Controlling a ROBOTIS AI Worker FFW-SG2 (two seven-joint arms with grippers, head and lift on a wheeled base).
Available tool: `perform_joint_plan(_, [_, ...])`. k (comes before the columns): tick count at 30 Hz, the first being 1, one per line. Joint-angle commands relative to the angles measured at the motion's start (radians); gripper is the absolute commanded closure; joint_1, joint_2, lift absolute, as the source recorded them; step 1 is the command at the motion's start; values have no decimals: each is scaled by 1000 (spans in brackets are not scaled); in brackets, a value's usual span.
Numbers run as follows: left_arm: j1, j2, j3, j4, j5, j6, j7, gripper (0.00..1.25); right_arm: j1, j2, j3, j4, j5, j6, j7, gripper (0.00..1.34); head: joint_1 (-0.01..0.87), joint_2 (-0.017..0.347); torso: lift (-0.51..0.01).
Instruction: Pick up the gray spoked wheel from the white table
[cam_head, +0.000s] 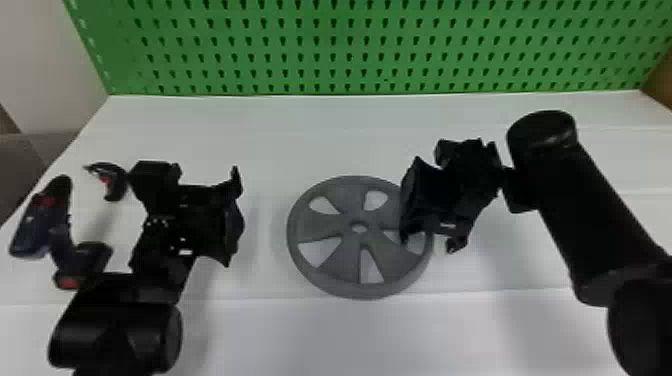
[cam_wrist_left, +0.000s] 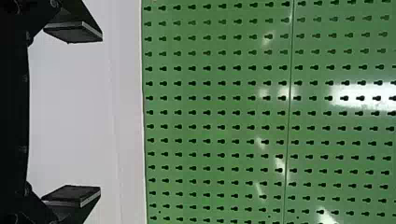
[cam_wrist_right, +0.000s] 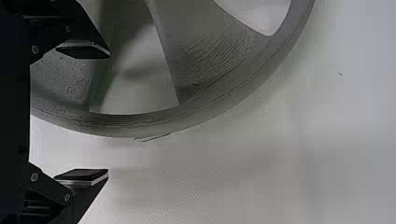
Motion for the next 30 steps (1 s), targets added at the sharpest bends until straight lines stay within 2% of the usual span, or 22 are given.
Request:
perform_joint_plan(1, [1, 0, 2, 0, 0, 0, 0, 128, -10, 8, -1, 18, 45, -12, 0, 367, 767, 35, -107])
perform_joint_plan(6, [-1, 0, 0, 0, 0, 0, 0, 128, -27, 8, 10, 29, 66, -13, 0, 369, 767, 35, -107])
perform_joint_plan(25, [-1, 0, 4, 0, 0, 0, 0, 128, -36, 17, -2, 44, 66, -44, 0, 369, 767, 35, -107])
perform_joint_plan(30, [-1, 0, 4, 0, 0, 0, 0, 128, -36, 15, -10, 50, 68, -45, 0, 412, 767, 35, -107])
